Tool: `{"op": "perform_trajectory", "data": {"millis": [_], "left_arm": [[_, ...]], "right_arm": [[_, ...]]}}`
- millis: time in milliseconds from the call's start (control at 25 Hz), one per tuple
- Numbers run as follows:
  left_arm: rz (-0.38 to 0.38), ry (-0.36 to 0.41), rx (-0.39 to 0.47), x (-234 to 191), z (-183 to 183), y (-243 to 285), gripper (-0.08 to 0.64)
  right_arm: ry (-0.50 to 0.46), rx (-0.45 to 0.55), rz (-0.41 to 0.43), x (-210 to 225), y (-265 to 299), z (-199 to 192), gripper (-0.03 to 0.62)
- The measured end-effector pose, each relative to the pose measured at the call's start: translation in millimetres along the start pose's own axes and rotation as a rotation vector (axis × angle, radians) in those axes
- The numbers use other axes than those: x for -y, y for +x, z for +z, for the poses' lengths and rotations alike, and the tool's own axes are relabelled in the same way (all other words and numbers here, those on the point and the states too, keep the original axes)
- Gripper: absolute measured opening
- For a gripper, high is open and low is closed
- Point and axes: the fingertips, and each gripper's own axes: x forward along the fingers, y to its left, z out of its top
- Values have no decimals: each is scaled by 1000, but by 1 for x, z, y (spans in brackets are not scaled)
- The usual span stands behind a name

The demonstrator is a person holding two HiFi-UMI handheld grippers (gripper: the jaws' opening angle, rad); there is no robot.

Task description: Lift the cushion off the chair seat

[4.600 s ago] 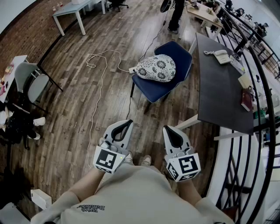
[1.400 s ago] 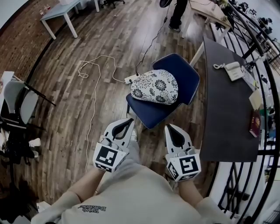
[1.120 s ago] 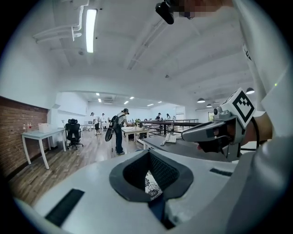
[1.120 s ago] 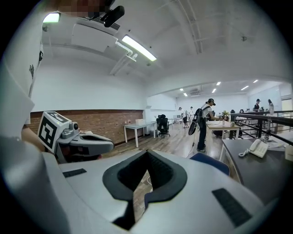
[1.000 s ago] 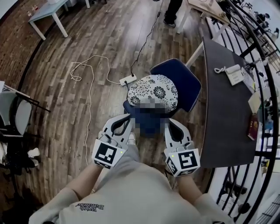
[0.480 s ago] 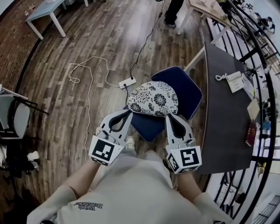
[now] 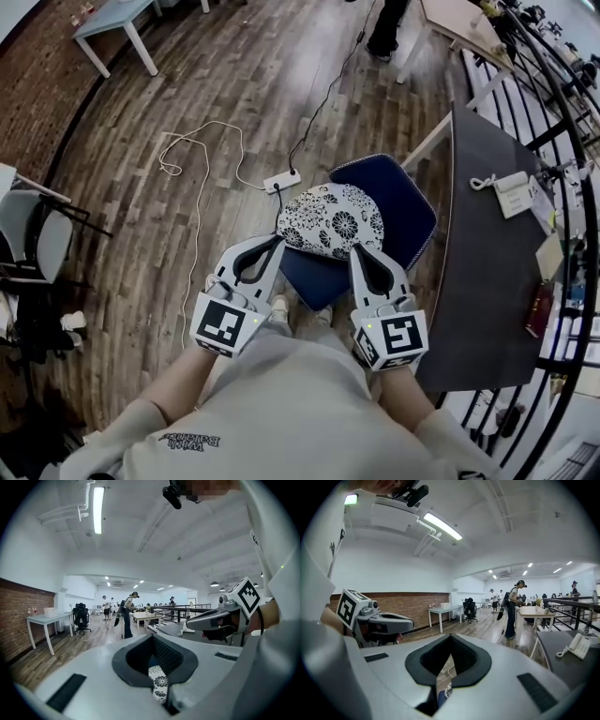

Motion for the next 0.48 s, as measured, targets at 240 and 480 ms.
{"op": "perform_trajectory", "data": {"millis": [240, 480], "left_arm": [[11, 9, -2, 5, 3, 15, 5], [66, -31, -60, 3, -11, 23, 5]], "right_arm": [[17, -9, 29, 13, 7, -7, 3], [34, -36, 36, 26, 9, -19, 3]]}}
